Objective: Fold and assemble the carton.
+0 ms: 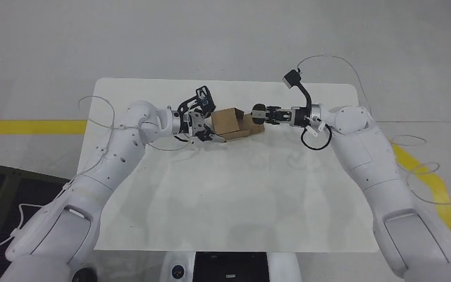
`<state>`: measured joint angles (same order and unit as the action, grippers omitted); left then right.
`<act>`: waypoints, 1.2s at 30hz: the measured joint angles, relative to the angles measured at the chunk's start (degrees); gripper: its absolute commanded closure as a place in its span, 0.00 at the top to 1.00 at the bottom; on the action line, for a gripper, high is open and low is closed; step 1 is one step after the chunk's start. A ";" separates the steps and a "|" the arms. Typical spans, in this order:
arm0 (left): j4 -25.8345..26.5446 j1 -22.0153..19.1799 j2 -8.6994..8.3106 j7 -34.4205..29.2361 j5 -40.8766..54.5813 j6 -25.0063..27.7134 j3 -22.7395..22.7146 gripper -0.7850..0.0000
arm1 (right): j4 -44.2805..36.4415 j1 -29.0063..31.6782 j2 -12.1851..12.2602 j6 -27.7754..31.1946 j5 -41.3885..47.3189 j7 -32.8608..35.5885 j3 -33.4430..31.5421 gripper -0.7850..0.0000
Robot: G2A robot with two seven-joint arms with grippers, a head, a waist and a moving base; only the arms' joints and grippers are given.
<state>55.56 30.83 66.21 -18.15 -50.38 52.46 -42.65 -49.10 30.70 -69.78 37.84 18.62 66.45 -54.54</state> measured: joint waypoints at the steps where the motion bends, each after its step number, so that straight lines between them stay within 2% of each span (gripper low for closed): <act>1: -0.13 0.01 0.14 0.39 -0.39 -0.02 0.17 1.00 | -0.02 0.02 0.01 -0.01 -0.01 -0.02 0.01 0.00; 9: -2.28 -0.61 1.06 2.65 -1.14 -0.48 0.62 1.00 | -3.36 3.43 0.97 -6.85 -5.52 4.52 1.48 0.00; 17: -4.85 -1.99 1.95 2.46 -0.75 0.44 0.99 1.00 | -2.68 5.56 1.41 -10.91 -12.11 -3.29 1.50 0.00; 26: -7.16 -3.58 2.81 1.51 -0.29 2.38 1.45 1.00 | 0.73 3.46 -1.51 -11.54 -10.98 -10.71 5.68 0.00; 36: -9.57 -5.19 3.92 0.88 0.03 5.10 2.42 1.00 | 6.80 0.19 -5.17 -8.41 -7.45 -11.56 9.83 0.00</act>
<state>45.98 25.64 70.14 -17.27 -50.34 57.56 -40.23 -42.30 30.89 -74.95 29.43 11.17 54.88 -44.72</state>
